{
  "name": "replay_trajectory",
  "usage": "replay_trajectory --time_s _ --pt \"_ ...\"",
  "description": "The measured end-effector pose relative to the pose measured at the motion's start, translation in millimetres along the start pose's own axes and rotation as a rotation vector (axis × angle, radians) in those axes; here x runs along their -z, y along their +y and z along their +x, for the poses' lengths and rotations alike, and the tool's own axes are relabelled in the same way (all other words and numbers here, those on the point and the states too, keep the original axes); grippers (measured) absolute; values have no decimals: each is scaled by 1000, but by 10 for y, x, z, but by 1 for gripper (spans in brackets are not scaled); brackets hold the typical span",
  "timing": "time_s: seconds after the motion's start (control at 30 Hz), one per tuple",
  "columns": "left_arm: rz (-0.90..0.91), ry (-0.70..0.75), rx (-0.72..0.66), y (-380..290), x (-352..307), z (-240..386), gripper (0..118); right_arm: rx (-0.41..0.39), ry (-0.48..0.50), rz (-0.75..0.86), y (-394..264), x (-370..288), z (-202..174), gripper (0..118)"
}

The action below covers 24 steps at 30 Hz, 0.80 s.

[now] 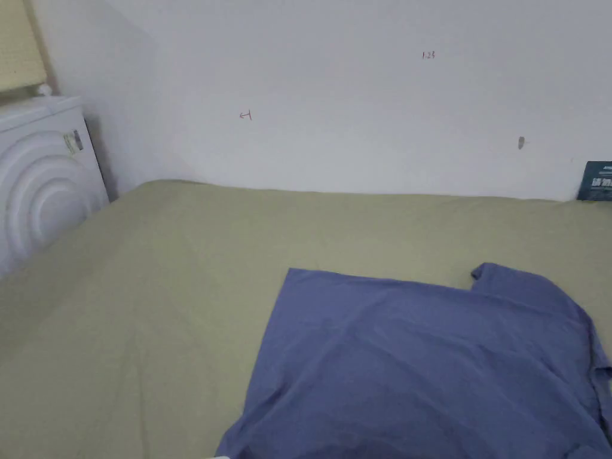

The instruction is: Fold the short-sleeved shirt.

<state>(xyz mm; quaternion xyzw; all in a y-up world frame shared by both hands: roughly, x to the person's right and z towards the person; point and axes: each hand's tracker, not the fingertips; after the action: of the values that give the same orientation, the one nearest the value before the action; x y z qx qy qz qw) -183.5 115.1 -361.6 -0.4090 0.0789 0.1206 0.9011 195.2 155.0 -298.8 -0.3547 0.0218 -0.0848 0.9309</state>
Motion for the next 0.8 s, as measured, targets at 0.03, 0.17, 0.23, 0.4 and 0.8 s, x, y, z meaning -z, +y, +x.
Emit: replay_trajectory --time_s 0.03,0.17,0.23,0.4,0.8 --pt "-8 28 -6 89 99 -45 60 -3 -4 7 29 -17 6 0" --pt "-29 37 -58 366 506 -167 107 -17 -8 41 255 -4 94 1" --pt "-79 48 -58 476 786 -167 107 -6 -3 56 350 9 169 1" --pt "-99 61 -44 530 1127 -159 50 37 -62 53 450 114 445 3" --pt "-69 56 123 630 973 -25 2 6 -175 -240 463 1138 1033 73"
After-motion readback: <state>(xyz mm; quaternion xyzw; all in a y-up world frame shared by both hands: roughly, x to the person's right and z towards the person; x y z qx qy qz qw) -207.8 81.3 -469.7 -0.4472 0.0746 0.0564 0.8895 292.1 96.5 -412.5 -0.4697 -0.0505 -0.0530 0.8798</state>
